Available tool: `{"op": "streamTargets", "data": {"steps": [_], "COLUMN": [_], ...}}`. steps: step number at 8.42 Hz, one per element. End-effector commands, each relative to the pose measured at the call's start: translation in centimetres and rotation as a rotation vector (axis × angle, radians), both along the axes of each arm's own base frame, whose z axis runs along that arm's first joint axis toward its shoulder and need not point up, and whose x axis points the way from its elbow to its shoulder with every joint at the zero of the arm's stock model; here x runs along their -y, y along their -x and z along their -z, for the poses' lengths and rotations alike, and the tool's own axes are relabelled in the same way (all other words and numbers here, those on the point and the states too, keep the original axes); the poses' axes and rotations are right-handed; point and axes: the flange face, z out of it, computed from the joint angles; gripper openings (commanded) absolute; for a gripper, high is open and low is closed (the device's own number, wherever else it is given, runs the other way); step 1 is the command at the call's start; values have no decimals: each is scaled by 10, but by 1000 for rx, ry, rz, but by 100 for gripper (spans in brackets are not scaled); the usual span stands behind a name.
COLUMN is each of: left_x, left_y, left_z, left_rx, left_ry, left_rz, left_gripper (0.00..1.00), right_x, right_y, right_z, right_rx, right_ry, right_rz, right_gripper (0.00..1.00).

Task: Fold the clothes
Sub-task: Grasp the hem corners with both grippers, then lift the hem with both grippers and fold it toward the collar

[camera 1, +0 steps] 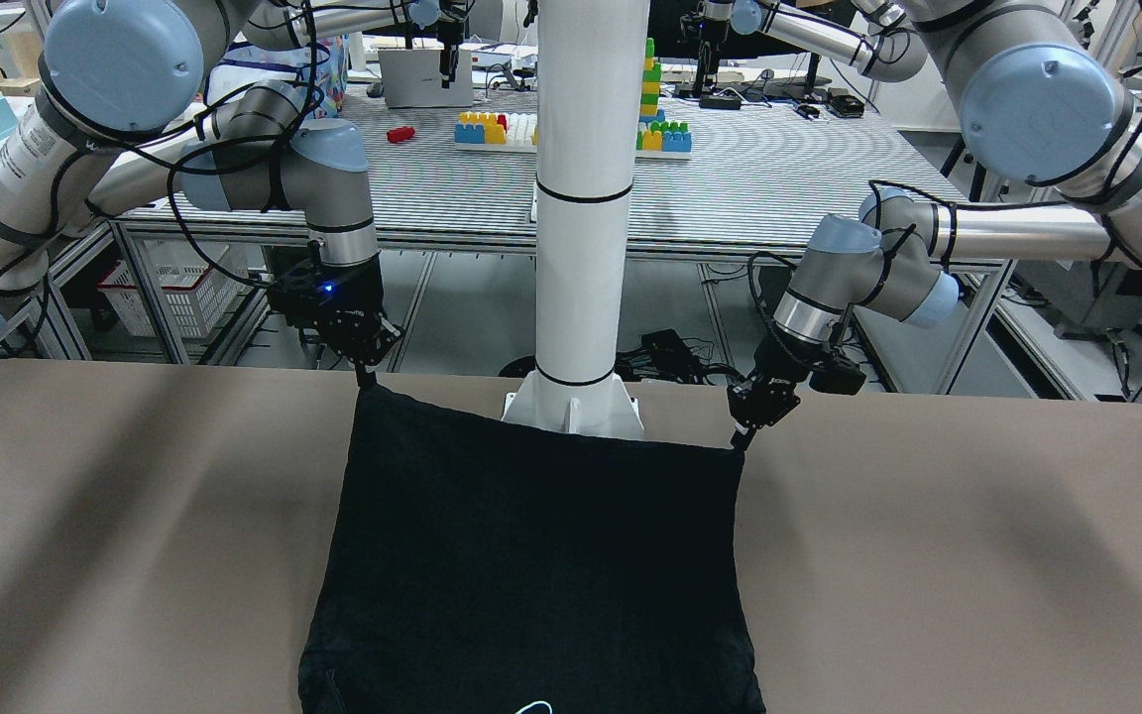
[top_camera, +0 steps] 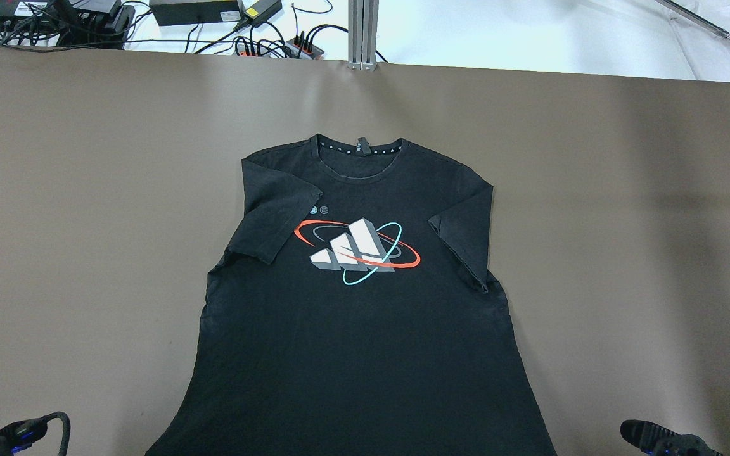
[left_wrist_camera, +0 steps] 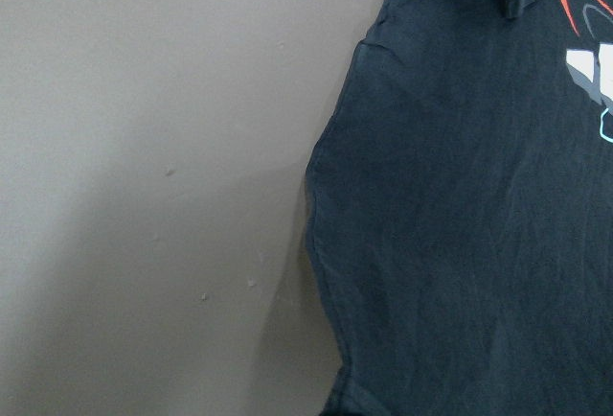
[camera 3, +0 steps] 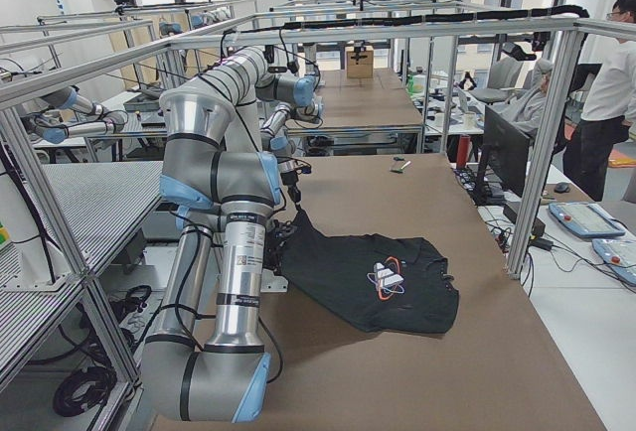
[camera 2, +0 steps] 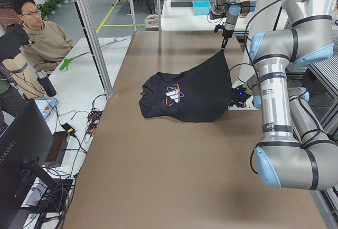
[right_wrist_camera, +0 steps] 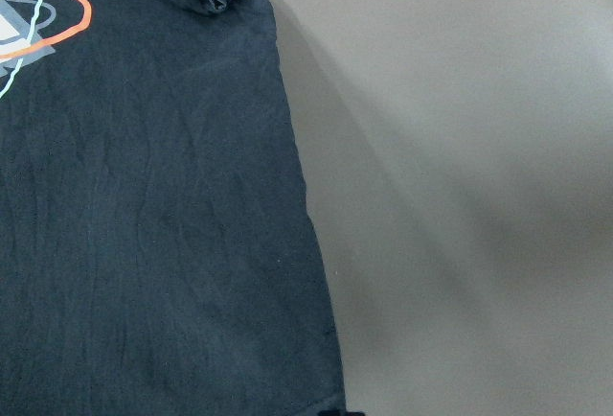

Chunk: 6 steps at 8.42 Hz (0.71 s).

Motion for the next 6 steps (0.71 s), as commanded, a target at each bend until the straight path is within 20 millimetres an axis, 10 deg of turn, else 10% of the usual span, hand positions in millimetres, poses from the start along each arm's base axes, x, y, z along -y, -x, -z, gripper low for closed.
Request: {"op": "streamTargets", "data": {"steps": [1, 3, 6], "left_x": [67, 151, 262], "left_y": [-10, -19, 13], "left_z": [15, 1, -10], "left_rx": [29, 66, 108], "left_ry": [-147, -124, -146], "left_rz": [1, -34, -26], "left_gripper": [0, 0, 0], "right_x": [45, 138, 269], "right_y": [39, 52, 5], "right_z": [16, -8, -32], "right_rx": [-15, -158, -202], "right_ry": [-165, -237, -234], "right_rz": [12, 49, 112], "right_gripper": [0, 0, 0]}}
